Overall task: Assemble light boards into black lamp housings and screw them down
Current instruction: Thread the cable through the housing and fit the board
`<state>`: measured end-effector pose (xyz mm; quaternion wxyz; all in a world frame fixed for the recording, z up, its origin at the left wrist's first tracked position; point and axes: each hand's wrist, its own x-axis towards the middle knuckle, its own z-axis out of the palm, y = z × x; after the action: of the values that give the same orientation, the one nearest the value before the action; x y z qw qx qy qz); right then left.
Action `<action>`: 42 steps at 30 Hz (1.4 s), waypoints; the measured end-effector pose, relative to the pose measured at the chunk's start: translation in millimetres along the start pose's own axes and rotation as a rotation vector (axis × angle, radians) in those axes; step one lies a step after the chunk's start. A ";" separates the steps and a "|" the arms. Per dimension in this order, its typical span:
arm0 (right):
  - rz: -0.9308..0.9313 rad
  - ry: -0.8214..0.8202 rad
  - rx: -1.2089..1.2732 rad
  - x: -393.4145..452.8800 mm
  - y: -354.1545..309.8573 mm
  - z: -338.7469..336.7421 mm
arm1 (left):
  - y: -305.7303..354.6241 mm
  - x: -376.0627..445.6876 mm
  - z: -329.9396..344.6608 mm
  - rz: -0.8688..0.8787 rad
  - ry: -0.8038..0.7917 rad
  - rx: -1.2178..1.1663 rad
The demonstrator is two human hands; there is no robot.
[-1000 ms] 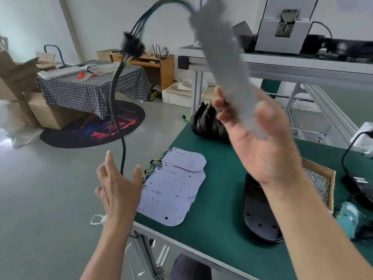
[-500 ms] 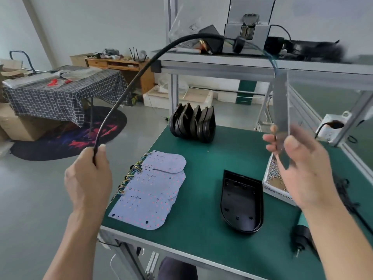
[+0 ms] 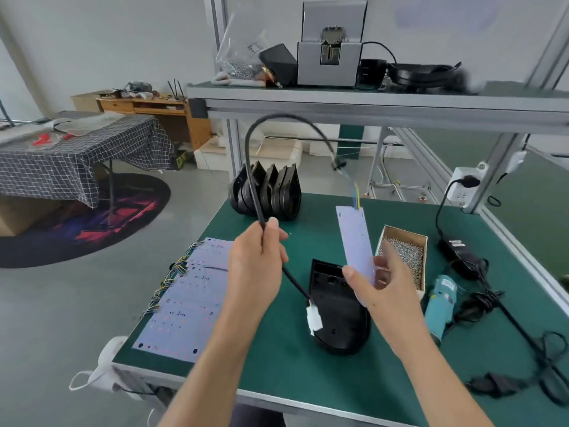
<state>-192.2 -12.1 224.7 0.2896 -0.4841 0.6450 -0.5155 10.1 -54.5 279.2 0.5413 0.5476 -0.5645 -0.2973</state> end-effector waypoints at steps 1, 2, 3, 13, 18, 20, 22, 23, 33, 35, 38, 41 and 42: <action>0.013 0.016 -0.071 -0.9 6.0 -0.7 | 0.1 -1.2 6.4 -0.009 -0.018 -0.010; 0.026 0.035 -0.127 -1.3 11.7 -1.5 | 0.7 -1.8 12.0 -0.015 -0.036 -0.017; 0.037 0.057 -0.174 -1.4 17.3 -2.2 | 1.5 -1.1 16.9 -0.018 -0.057 -0.018; 0.073 0.330 -0.474 -8.7 48.0 7.4 | 19.6 8.2 65.5 0.105 -0.291 0.187; 0.124 0.321 -0.656 -6.4 51.1 12.7 | 11.2 0.7 81.2 0.168 -0.358 0.214; 0.140 0.331 -0.666 -8.3 48.0 11.6 | 8.4 -1.4 80.9 0.177 -0.369 0.219; 0.090 0.361 -0.633 -12.1 43.4 9.5 | 8.1 -1.5 79.4 0.186 -0.383 0.218; 0.011 0.349 -0.559 -13.8 40.3 7.9 | 9.3 -0.7 78.5 0.194 -0.392 0.216; -0.228 -0.049 -0.417 0.9 4.8 12.1 | 4.7 -1.8 75.5 0.105 -0.433 -0.018; -0.310 0.027 -0.365 7.8 7.3 8.0 | -15.7 -1.3 68.7 0.009 -0.227 0.058; -0.184 0.041 -0.196 17.8 15.2 1.9 | -53.0 -3.5 60.7 -0.165 -0.235 0.435; -0.136 0.032 -0.031 21.2 23.2 3.2 | -73.2 -18.2 65.7 -0.334 -0.429 0.482; -0.124 0.035 0.015 21.4 25.3 4.8 | -75.0 -22.2 66.1 -0.355 -0.434 0.441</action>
<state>-204.0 -33.7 201.9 0.2496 -0.5119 0.6149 -0.5455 -33.7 -67.4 187.6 0.2172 0.6651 -0.6129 -0.3671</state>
